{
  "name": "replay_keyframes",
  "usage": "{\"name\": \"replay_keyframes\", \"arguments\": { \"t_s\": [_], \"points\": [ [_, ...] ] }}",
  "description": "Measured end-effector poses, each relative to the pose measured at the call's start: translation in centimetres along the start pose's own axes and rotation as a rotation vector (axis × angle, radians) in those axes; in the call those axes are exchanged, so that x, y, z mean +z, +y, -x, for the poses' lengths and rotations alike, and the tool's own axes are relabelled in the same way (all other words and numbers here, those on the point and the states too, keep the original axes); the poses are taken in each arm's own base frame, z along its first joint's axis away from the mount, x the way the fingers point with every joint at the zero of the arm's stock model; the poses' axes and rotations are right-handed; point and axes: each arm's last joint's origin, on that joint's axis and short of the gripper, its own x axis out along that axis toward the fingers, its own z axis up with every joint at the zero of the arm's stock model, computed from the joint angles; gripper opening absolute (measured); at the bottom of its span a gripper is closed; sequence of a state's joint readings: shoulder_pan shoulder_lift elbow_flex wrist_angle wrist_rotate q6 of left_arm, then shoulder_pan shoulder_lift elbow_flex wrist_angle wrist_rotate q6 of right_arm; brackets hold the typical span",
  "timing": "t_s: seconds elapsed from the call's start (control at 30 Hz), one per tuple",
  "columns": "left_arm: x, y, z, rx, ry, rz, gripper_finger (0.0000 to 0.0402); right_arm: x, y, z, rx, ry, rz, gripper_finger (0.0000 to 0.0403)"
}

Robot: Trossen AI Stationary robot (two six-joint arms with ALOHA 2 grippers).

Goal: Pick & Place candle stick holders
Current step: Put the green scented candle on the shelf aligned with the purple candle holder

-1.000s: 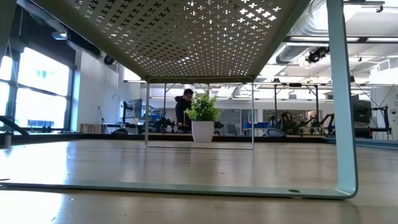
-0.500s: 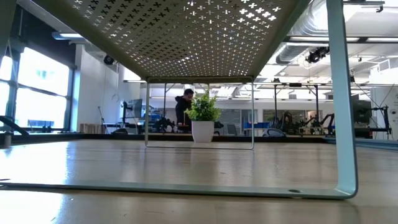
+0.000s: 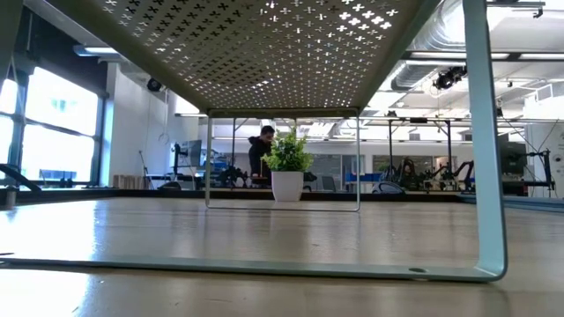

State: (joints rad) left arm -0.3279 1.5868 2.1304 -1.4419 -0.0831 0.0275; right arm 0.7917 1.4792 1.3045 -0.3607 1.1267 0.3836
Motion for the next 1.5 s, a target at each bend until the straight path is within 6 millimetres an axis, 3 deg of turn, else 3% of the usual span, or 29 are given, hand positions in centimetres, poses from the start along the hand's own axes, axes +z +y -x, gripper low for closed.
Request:
{"name": "replay_keyframes", "arguments": {
  "t_s": [0.17, 0.47, 0.87, 1.27, 1.5],
  "points": [
    [2.5, 0.0, -0.6, -0.002, -0.007, -0.044, 0.0399, 0.5, -0.5, -1.5, 0.038, 0.014, 0.012, 0.0357],
    [2.3, 0.0, -1.5, 0.025, 0.013, -0.067, 0.0399, 3.1, -1.9, -4.9, 0.179, -0.055, 0.029, 0.0357],
    [2.7, 0.2, -0.5, 0.043, -0.045, -0.061, 0.0399, 4.4, -5.2, -9.0, 0.251, -0.075, -0.029, 0.0356],
    [3.9, 0.7, -0.4, 0.214, -0.15, -0.094, 0.0399, 4.2, -6.1, -10.5, 0.283, -0.056, -0.046, 0.0356],
    [4.5, 0.5, -2.0, 0.197, -0.131, -0.104, 0.0399, 4.2, -6.1, -10.5, 0.282, -0.056, -0.047, 0.0356]
  ]
}}
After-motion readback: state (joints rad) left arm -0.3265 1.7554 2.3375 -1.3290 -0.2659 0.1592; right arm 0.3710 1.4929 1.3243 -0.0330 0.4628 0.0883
